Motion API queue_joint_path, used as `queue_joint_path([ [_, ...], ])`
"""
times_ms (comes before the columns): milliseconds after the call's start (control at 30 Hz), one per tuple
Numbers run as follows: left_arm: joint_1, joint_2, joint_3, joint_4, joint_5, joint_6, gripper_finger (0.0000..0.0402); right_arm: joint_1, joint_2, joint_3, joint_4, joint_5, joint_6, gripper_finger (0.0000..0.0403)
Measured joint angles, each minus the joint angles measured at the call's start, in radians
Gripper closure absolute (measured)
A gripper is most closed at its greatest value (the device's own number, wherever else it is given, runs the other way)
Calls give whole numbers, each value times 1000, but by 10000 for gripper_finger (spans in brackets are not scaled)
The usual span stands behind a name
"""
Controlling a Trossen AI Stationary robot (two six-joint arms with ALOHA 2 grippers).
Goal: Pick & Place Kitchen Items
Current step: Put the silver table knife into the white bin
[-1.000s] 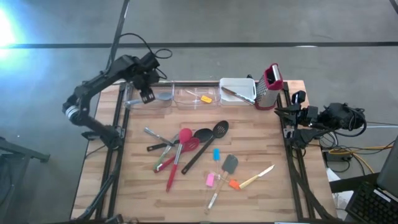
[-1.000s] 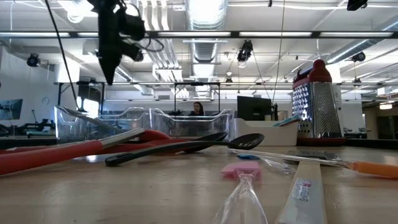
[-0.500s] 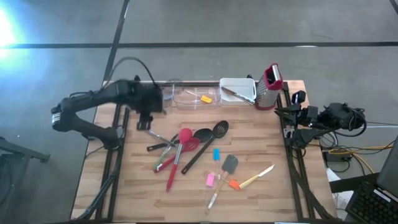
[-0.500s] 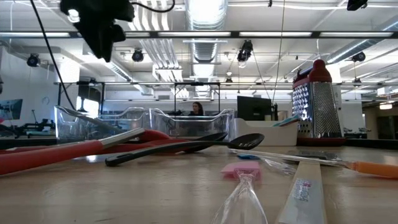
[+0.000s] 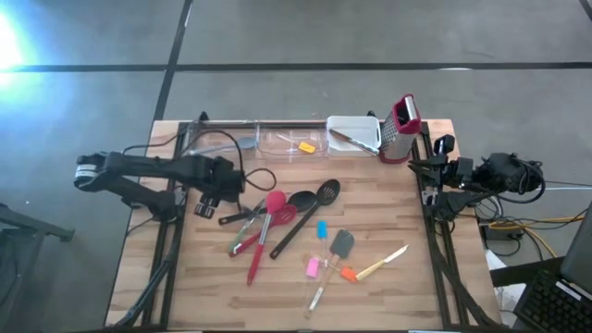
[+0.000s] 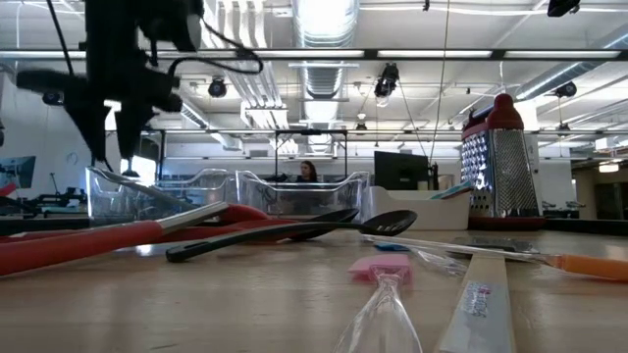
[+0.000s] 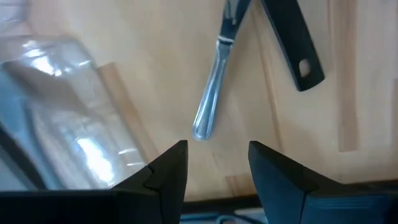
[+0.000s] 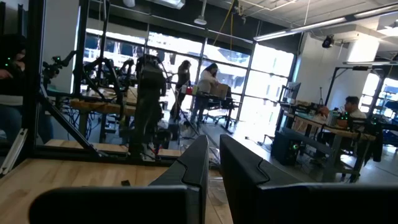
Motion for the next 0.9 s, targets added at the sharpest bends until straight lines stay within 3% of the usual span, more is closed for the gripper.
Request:
queue_joint_path([
  [333, 0, 0, -196, 262, -1, 102, 227, 0, 0, 0, 0, 0, 0, 369],
  [900, 11, 12, -291, 432, 7, 149, 238, 0, 0, 0, 0, 0, 0, 369],
])
